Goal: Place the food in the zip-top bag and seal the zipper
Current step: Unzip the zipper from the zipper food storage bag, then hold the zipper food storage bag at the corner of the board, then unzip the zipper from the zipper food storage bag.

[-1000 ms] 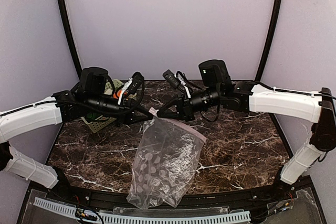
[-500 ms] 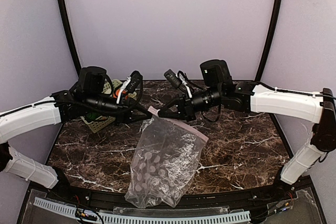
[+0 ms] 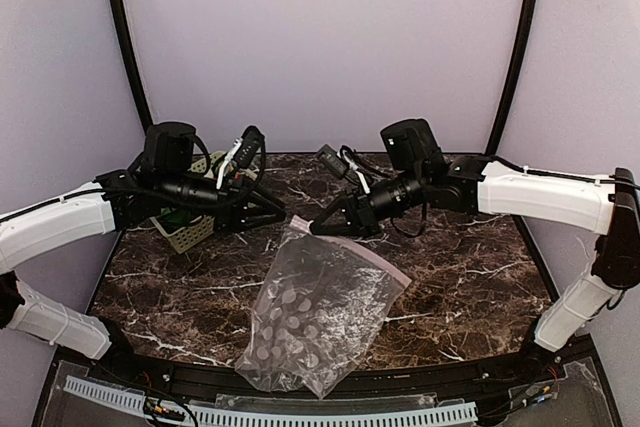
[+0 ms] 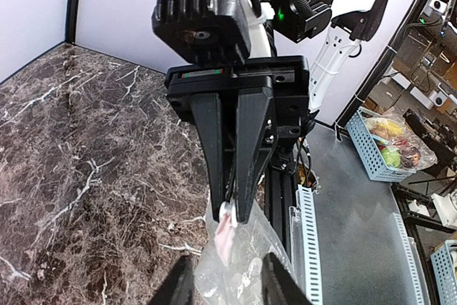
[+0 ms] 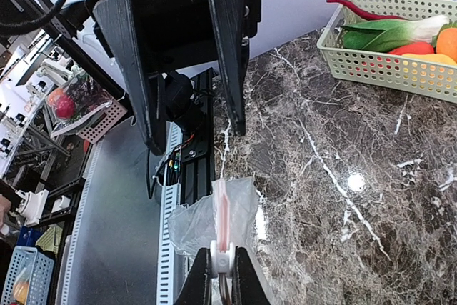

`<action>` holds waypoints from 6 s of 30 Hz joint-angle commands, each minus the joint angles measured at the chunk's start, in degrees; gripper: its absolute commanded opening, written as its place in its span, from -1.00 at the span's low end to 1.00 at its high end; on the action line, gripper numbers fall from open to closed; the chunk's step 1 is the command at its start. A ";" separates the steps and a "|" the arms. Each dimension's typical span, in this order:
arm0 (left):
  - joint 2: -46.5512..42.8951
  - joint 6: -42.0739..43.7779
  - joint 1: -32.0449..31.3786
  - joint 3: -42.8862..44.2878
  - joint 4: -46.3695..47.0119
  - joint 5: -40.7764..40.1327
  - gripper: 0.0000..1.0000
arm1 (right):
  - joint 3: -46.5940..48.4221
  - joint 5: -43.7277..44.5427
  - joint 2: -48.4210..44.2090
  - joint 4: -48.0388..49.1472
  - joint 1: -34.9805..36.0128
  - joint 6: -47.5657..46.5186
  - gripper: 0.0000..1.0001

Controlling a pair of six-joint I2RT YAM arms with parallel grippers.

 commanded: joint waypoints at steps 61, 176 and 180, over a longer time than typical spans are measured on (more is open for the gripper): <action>1.07 -0.10 -1.55 0.97 -1.24 -4.23 -0.99 | -1.00 0.56 0.72 -0.47 1.58 0.46 -1.00; -6.56 -4.84 12.27 -0.96 -1.00 -24.27 -0.99 | -8.65 3.75 -3.85 -1.52 -0.31 1.39 -1.00; -6.79 -4.92 12.65 -1.05 -1.00 -24.51 -0.99 | -9.06 4.01 -4.18 -1.57 -0.32 1.53 -1.00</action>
